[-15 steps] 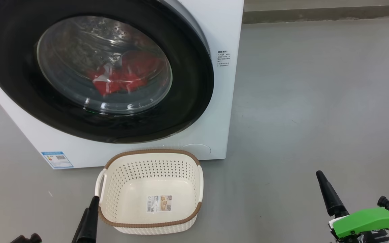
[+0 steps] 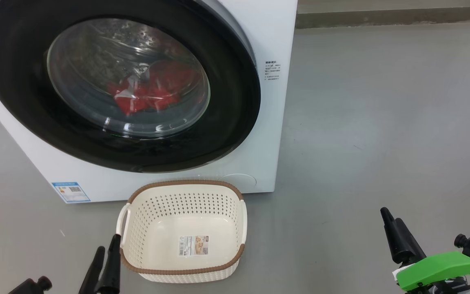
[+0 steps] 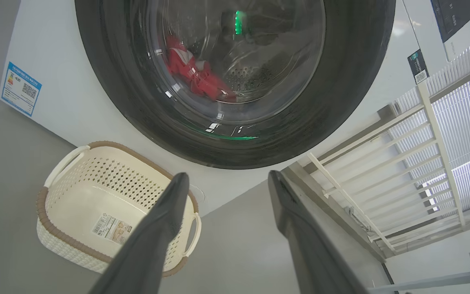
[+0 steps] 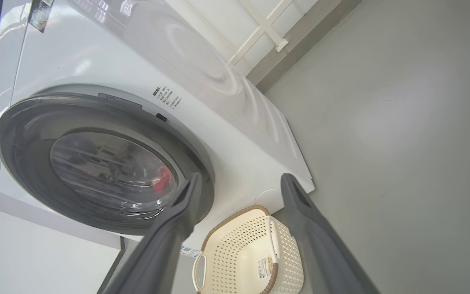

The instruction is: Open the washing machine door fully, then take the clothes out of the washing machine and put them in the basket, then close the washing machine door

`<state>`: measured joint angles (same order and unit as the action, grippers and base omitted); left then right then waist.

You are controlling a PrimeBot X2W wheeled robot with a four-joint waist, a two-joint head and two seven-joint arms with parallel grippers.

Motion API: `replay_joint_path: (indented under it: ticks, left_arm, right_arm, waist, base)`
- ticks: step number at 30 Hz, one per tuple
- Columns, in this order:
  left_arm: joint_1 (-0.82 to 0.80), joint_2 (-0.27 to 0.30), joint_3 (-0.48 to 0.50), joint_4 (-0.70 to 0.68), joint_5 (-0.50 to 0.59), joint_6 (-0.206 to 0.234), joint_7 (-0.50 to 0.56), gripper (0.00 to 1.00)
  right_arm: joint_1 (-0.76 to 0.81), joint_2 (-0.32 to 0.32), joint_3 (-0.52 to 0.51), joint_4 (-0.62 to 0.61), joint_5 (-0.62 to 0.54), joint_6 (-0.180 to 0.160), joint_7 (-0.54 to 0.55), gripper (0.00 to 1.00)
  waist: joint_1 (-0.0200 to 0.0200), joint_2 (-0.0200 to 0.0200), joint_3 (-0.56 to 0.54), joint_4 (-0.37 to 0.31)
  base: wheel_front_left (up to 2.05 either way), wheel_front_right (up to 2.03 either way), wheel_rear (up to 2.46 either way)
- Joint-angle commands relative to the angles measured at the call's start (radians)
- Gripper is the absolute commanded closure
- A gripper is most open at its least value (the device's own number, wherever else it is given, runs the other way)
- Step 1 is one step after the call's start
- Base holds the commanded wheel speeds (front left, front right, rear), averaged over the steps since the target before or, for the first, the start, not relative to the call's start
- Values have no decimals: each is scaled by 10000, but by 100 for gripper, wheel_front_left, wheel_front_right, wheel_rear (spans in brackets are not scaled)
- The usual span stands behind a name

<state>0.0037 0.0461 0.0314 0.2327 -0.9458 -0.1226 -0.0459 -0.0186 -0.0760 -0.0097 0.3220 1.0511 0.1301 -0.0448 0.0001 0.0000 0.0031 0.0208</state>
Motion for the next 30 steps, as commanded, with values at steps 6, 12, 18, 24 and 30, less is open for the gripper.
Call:
replay_joint_path:
  ticks: [6,12,18,24,30]
  left_arm:
    - [-10,178,139,-450,1100,-20,-291,0]
    - [44,191,141,-578,1861,-22,-468,0]
    - [59,210,104,-674,2641,-26,-644,0]
    - [92,240,77,-765,3294,-29,-790,0]
    - [115,266,40,-863,4093,-29,-966,0]
  right_arm:
    - [-4,-265,233,-273,-880,4,-300,0]
    - [50,-286,222,-350,-1552,4,-477,0]
    - [93,-313,174,-430,-2211,4,-654,0]
    - [135,-348,208,-474,-2756,4,-800,0]
    - [181,-402,239,-513,-3400,5,-976,0]
  waist:
    - [-1,0,7,10]
    - [-1,0,37,7]
    - [-1,0,82,9]
    - [-1,0,96,7]
    - [-1,0,122,25]
  base:
    - [0,0,0]
    - [0,0,0]
    - [0,0,0]
    - [0,0,0]
    - [0,0,0]
